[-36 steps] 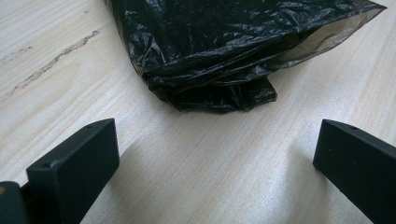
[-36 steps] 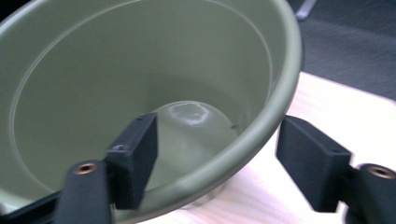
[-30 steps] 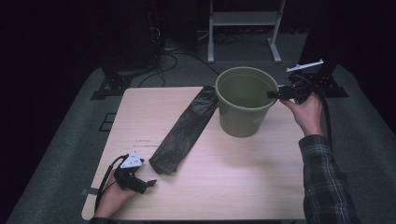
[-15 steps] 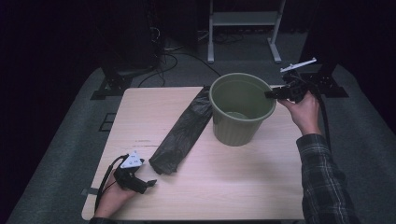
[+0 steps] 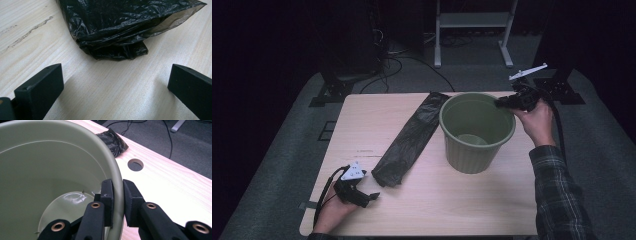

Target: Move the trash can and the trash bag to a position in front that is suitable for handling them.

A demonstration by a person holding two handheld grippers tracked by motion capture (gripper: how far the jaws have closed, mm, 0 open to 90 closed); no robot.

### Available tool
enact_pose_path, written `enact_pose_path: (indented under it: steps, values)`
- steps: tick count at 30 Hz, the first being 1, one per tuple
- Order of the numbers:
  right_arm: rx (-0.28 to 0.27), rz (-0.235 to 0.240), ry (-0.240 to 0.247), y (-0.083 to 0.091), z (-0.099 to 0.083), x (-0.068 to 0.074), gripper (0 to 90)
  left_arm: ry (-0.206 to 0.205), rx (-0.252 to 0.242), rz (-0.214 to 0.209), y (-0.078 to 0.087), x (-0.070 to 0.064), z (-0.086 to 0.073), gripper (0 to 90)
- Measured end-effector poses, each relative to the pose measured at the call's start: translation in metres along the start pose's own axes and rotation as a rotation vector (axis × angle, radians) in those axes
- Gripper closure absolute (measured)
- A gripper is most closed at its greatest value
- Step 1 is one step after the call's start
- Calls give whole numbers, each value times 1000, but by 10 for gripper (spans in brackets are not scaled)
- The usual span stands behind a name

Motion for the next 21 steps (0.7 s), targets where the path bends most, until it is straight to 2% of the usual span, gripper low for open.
enact_pose_path:
  steps: [4,9,21]
  values:
    - [3,0,1,1,0,1,795,-1,0,0,0,0,0,0]
    - [9,14,17,-2,0,9,796,-1,0,0,0,0,0,0]
    - [43,63,91,-17,6,48,798,2,-2,0,0,0,0,0]
Point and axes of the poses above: each handheld gripper's, and its own axes: y roughly backward along the jaws, z roughly out of its top, x roughly to its left, the point moved 2 cm from there along -y, roughly forward along the jaws, and after that the axes turned 11 degrees about z, right-handed, at the moved point
